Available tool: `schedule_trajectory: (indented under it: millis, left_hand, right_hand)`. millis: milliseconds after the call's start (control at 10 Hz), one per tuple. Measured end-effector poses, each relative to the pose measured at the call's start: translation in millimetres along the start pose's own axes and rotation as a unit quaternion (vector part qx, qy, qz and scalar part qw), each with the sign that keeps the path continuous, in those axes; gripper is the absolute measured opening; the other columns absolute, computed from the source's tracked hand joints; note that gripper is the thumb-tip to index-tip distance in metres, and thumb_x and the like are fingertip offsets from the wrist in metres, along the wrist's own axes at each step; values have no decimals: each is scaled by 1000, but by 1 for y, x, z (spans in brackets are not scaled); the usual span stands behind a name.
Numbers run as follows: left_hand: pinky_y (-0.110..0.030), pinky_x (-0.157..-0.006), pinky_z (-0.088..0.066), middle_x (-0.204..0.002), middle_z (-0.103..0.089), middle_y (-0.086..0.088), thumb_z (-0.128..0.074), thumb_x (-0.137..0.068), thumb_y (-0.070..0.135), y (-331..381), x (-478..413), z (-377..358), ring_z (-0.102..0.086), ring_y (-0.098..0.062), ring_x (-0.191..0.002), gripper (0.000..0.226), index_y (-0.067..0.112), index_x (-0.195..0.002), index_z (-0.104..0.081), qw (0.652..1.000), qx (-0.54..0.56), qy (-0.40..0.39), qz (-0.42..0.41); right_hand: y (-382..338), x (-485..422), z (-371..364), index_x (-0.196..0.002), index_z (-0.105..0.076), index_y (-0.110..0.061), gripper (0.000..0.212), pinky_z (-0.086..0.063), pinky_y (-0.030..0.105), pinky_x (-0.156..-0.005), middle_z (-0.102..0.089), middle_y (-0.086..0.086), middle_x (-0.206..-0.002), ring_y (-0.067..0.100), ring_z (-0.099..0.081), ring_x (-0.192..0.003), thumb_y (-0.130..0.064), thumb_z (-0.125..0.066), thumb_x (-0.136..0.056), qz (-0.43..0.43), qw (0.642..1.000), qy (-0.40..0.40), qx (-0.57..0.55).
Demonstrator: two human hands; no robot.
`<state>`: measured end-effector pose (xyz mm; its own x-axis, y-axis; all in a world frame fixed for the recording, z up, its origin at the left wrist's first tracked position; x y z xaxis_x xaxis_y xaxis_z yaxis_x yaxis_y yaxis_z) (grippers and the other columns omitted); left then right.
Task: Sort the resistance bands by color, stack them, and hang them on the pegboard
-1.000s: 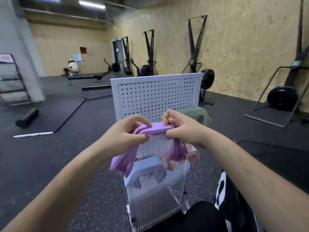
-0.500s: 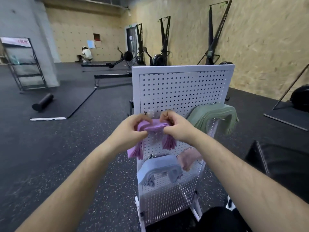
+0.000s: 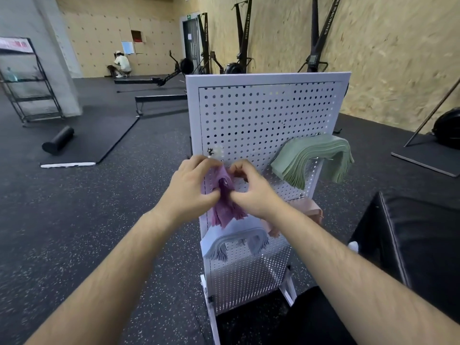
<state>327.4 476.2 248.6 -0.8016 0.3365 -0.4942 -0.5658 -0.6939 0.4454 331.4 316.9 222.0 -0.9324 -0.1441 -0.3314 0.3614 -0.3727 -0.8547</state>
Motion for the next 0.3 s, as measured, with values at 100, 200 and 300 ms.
schedule_trajectory:
  millis: [100, 200, 300]
  left_hand:
    - [-36, -105, -34, -129, -48, 10, -51, -75, 33, 7, 0, 4, -41, -16, -121, 57, 28, -132, -56, 999, -38, -21, 7]
    - [-32, -103, -29, -130, -50, 7, -47, -76, 33, 21, 0, 10, -41, -17, -124, 54, 25, -127, -61, 997, -71, 12, -12]
    - [-30, -98, -27, -121, -54, 6, -49, -82, 35, 50, -1, 11, -45, -17, -119, 40, 23, -116, -65, 993, -91, 52, -61]
  right_hand:
    - [-5, 6, 7, -120, -57, -26, 45, -36, 18, -103, -58, -6, -127, 5, -50, -120, -9, -62, -79, 8, 997, -17, 75]
    - [-17, 19, 20, -129, -59, -26, 44, -33, 16, -103, -55, -11, -127, -3, -47, -114, -11, -59, -88, 34, 985, -4, 166]
    - [-34, 36, 41, -117, -62, -27, 22, -49, 29, -94, -62, -13, -110, 5, -57, -99, -26, -55, -97, 58, 971, 53, 227]
Point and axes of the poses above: each hand's wrist, its own x-axis away from the middle knuckle, its own z-axis out of the back of the hand, y = z × x, the point moved 6 cm from there along -x, towards the middle knuckle
